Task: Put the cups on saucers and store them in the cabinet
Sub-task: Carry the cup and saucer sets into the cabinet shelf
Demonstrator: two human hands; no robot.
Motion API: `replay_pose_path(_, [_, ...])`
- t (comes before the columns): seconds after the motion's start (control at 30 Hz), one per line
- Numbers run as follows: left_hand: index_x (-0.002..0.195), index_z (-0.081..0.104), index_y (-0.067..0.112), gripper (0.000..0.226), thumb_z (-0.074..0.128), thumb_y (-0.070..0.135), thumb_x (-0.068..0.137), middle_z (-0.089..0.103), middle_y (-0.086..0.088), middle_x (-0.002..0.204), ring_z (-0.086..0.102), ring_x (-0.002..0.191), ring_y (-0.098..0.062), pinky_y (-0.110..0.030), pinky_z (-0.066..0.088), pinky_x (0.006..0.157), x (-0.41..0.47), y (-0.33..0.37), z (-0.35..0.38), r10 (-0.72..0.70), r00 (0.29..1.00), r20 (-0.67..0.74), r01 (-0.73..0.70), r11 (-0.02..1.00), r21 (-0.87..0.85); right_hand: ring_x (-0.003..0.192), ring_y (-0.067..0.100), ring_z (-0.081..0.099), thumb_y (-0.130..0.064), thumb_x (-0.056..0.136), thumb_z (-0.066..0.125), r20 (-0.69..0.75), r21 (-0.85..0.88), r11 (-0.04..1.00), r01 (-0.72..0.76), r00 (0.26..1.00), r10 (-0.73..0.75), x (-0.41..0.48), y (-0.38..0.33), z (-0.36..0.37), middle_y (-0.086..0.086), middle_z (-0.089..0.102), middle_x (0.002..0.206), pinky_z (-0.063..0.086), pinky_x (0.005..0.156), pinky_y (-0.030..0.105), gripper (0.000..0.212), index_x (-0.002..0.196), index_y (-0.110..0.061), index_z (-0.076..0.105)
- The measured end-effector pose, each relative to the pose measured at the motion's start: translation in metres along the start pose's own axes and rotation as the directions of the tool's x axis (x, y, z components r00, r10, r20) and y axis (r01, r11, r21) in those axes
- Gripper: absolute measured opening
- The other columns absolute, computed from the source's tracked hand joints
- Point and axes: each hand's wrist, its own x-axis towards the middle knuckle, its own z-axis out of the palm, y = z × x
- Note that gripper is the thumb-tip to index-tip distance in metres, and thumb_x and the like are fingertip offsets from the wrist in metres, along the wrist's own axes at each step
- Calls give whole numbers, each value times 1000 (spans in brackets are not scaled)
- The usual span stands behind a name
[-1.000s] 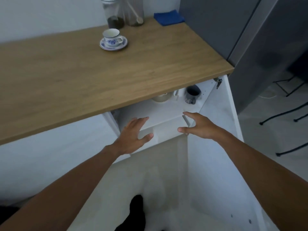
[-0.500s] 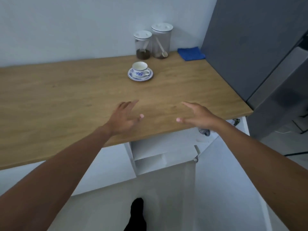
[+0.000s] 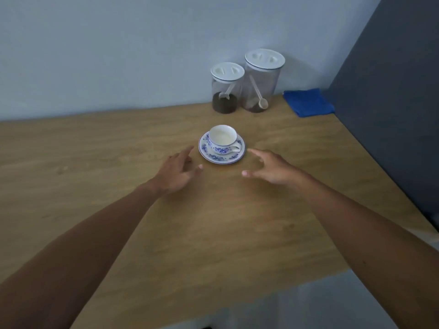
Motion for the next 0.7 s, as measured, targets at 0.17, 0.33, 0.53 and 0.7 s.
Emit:
replay_pose_path(0.17, [148,36,20,97,46,76,69,62,-2,114,54,113,-23,-43,37,107,48,-7,4,29,999,-13,-30,999,-26,118,14,59,-32,76,84,-34,45,994,95,995,-94,55,-5,1,-8,64,125,45,105,34,70,139,-24,55])
replay_pose_path(0.33, [141,44,28,72,64,52,77,65,6,127,59,116,-19,-45,41,105,74,3,5,144,989,40,-143,989,-41,109,8,63,-34,73,86,-19,125,987,97,995,-95,78,-6,2,-11,69,119,48,102,32,67,135,-27,59])
replay_pose_path(0.53, [148,35,30,81,63,53,76,61,5,136,55,125,-19,-36,31,108,85,3,10,155,986,53,-157,987,28,90,5,65,-24,73,87,-22,245,966,88,996,-85,81,-8,2,-17,66,106,54,59,21,74,139,-29,54])
replay_pose_path(0.7, [147,36,33,78,69,47,78,60,8,135,55,123,-15,-32,33,106,78,5,14,167,986,22,-166,985,-36,84,11,68,-18,73,87,-50,352,932,87,996,-74,70,-4,5,-11,68,103,59,63,27,74,130,-45,49])
